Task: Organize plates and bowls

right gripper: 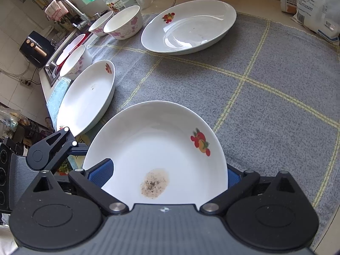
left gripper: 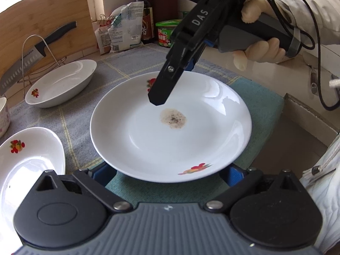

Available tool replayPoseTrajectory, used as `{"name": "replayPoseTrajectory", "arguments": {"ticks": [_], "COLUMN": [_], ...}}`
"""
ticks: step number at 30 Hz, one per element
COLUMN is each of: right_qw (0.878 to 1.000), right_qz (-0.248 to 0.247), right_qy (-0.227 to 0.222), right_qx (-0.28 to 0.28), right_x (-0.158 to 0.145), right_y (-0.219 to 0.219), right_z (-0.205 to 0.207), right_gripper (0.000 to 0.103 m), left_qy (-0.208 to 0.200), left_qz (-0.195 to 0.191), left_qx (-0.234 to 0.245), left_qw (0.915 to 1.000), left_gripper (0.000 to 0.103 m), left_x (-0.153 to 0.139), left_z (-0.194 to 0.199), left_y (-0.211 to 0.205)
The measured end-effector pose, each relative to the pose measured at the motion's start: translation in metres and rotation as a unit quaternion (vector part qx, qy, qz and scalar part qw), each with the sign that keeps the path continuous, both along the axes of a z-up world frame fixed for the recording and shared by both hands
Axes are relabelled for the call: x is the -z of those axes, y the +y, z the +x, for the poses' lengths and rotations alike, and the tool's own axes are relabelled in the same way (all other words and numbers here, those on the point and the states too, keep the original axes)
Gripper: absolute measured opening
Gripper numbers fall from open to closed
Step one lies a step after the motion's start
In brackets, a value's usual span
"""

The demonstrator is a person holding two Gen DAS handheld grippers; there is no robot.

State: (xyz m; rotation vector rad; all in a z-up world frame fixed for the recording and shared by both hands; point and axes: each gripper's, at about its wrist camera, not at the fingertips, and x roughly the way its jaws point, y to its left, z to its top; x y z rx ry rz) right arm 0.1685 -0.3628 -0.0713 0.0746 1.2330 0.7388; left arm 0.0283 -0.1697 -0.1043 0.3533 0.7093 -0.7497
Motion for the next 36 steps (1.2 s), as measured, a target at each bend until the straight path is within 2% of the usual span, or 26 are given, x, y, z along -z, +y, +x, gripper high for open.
{"name": "replayPoseTrajectory", "arguments": {"ticks": [8,13,21,36], "right_qw": [1.000,1.000,0.999,0.997], "right_qz": [-0.001,-0.003,-0.006,-0.008], "right_qy": [-0.014,-0.024,-0.029,-0.049], "right_qx": [0.010,0.020,0.032,0.057], "right_x": [-0.010,-0.015,-0.017,-0.019], "right_y": [-0.013,-0.025,-0.040,-0.076], "right_z": [0.002,0.004,0.009,0.026], "right_gripper": [0.103,0.103,0.103,0.103], "left_qy": [-0.006,0.003,-0.003,-0.023], "left_qz": [0.004,-0.013,-0.013,0.015], "left_qx": [0.009,0.007,0.004,0.032], "left_qw": [0.9999,0.9999,0.9999,0.9991], "left_gripper": [0.101,0.101,0.101,0.101], "left_x": [-0.006,-0.008,-0.010,-0.006], "left_z": [0.006,0.017,0.039,0.073], "left_y": [-0.010,-0.015,-0.027,-0.055]}}
